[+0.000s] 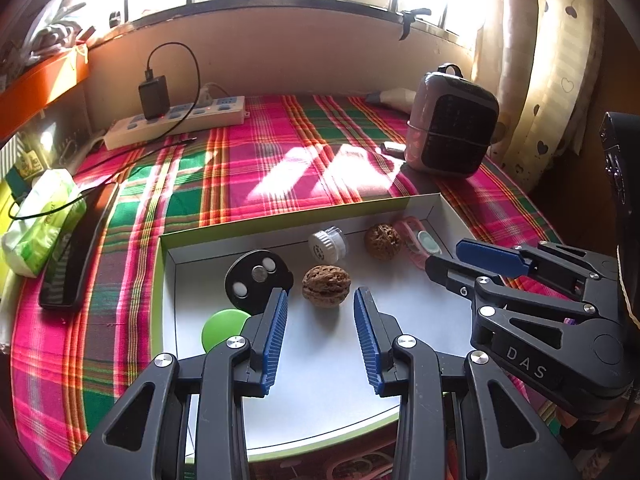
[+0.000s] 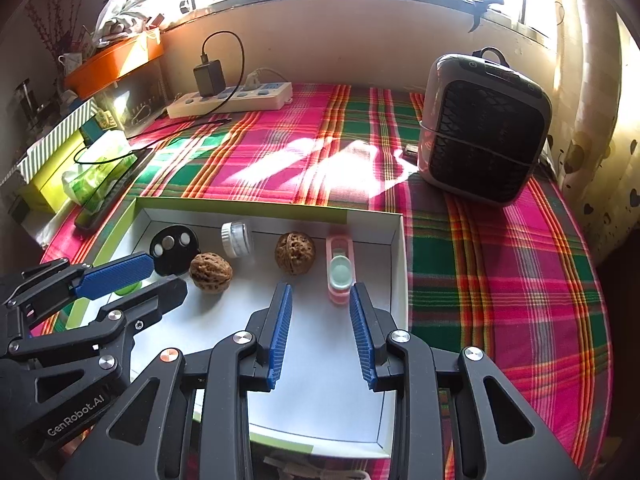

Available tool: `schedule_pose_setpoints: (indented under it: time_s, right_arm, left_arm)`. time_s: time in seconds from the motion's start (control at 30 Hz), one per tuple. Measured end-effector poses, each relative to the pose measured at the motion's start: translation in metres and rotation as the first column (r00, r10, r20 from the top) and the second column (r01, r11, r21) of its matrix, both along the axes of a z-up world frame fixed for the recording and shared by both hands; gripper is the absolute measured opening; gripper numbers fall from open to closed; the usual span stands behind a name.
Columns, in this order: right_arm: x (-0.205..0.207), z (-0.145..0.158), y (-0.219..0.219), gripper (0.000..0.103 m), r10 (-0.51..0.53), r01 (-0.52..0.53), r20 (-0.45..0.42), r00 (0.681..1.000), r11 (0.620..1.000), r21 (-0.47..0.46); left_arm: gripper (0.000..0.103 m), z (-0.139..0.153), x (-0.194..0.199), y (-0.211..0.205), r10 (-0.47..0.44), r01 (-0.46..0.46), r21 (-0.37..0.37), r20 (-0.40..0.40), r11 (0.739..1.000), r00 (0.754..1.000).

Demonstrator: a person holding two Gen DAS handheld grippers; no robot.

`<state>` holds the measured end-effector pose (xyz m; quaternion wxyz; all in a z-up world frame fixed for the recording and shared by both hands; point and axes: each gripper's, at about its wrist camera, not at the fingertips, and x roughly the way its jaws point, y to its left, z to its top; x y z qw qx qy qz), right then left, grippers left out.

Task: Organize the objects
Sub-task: 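Withdraw both grippers from the tray toward the remaining objects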

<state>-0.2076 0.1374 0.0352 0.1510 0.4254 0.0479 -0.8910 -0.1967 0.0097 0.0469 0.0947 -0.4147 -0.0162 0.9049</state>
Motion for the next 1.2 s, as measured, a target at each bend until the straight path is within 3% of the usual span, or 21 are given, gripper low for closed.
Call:
schedule_pose_setpoints:
  time_s: [0.53,0.97,1.2]
  right_arm:
    - [0.043,0.011,0.008,0.032,-0.003,0.002,-0.046,0.999,0.999,-0.040]
    - [0.076,0.009,0.015,0.032,0.004,-0.008,-0.076,0.997,0.999,-0.051]
    - [0.091,0.006,0.025,0.037,0.005,-0.011,-0.080,0.997,0.997,-0.079]
  left_arm:
    - [0.033,0.007,0.042,-0.004,0.021,-0.023,-0.030,-0.047,0.999,0.999]
    - [0.033,0.005,0.071,-0.023,0.044,-0.043,0.025,-0.044,0.999,0.998]
    - [0.033,-0.001,0.086,-0.042,0.080,-0.078,0.064,-0.031,0.995,0.996]
